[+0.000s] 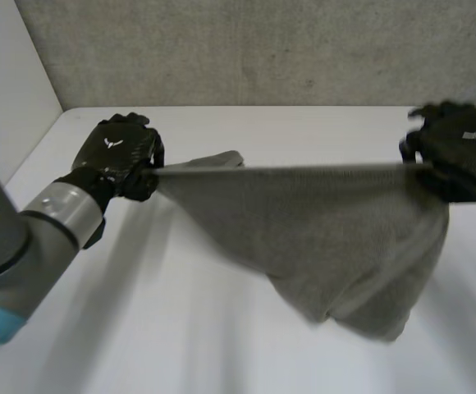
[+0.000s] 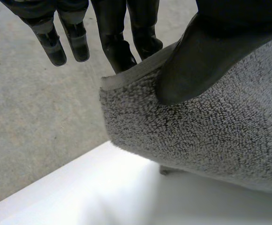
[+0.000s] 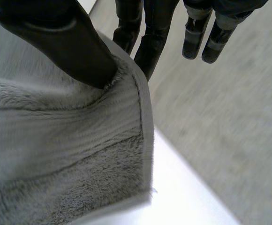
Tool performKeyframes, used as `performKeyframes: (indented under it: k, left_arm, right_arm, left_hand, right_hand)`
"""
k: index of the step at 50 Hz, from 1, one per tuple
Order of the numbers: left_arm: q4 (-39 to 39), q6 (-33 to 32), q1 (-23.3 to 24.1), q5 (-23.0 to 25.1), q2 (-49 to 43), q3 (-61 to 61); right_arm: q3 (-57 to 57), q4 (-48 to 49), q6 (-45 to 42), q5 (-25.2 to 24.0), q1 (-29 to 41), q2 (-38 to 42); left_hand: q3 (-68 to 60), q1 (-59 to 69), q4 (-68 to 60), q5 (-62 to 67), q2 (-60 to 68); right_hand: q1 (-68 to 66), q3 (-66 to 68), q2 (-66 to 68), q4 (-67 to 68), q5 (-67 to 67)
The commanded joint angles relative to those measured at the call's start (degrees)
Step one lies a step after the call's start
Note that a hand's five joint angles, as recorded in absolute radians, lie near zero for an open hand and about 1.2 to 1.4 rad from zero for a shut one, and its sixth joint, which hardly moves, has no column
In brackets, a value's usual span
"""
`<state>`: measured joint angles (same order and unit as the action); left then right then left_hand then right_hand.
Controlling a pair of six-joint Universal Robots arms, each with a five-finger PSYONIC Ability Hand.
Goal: Fold the towel.
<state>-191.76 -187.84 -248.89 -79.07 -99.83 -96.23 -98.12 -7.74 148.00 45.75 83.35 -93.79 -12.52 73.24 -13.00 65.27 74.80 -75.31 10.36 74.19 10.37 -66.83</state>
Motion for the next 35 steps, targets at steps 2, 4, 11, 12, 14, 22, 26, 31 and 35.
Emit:
performKeyframes:
  k: [2,4,11,12,14,22,26,31,35]
  left_arm:
    - [14.81,-3.05,-1.16,4.8,6.75,-1.16]
    - [16.33,-3.14,-1.25,4.98,6.66,-0.45]
    - [12.47,-5.68,-1.34,4.81,-1.3,11.47]
    - [12.46,-5.69,-1.34,4.81,-1.34,11.5]
    - [8.43,-7.88,-1.34,4.02,-7.72,21.38]
    - [-1.4,-10.97,-1.08,-0.54,-13.03,41.19]
    - [-7.4,-10.7,-1.25,-1.96,-9.42,41.74]
    - [-12.41,-10.97,-1.51,0.31,-2.84,34.82]
    - [-12.59,-11.05,-2.3,2.77,-2.04,29.55]
  right_arm:
    - [1.35,-15.36,-21.15,7.23,1.63,7.29]
    - [1.97,-16.52,-22.31,8.74,2.69,8.89]
    - [15.11,-13.37,-19.43,13.39,11.37,17.66]
    - [20.2,-11.35,-16.37,14.79,12.87,18.81]
    - [25.82,-8.64,-12.16,16.8,13.76,19.78]
    - [42.74,9.38,7.54,26.13,14.03,19.79]
    - [41.01,11.61,11.0,25.18,13.86,15.06]
    - [33.46,11.34,10.74,20.89,13.15,11.71]
    - [24.5,11.52,9.86,18.06,12.36,10.47]
  left_hand:
    - [2.52,6.76,3.0,4.73,5.2]
    - [2.52,6.76,3.0,4.73,5.2]
    - [2.52,6.76,3.0,4.73,5.2]
    - [2.52,6.76,3.0,4.73,5.2]
    - [2.52,6.76,3.0,4.73,5.2]
    - [2.52,6.76,3.0,4.73,5.2]
    - [2.52,6.76,3.0,4.73,5.2]
    - [2.52,6.76,3.0,4.73,5.2]
    - [2.52,6.76,3.0,4.73,5.2]
  right_hand:
    - [-4.69,-0.36,5.81,-0.37,-3.17]
    - [-4.69,-0.36,5.81,-0.37,-3.17]
    - [-4.69,-0.36,5.81,-0.37,-3.17]
    - [-4.69,-0.36,5.81,-0.37,-3.17]
    - [-4.69,-0.36,5.81,-0.37,-3.17]
    - [-4.69,-0.36,5.81,-0.37,-3.17]
    - [-4.69,-0.36,5.81,-0.37,-3.17]
    - [-4.69,-0.36,5.81,-0.37,-3.17]
    - [-4.69,-0.36,5.81,-0.37,-3.17]
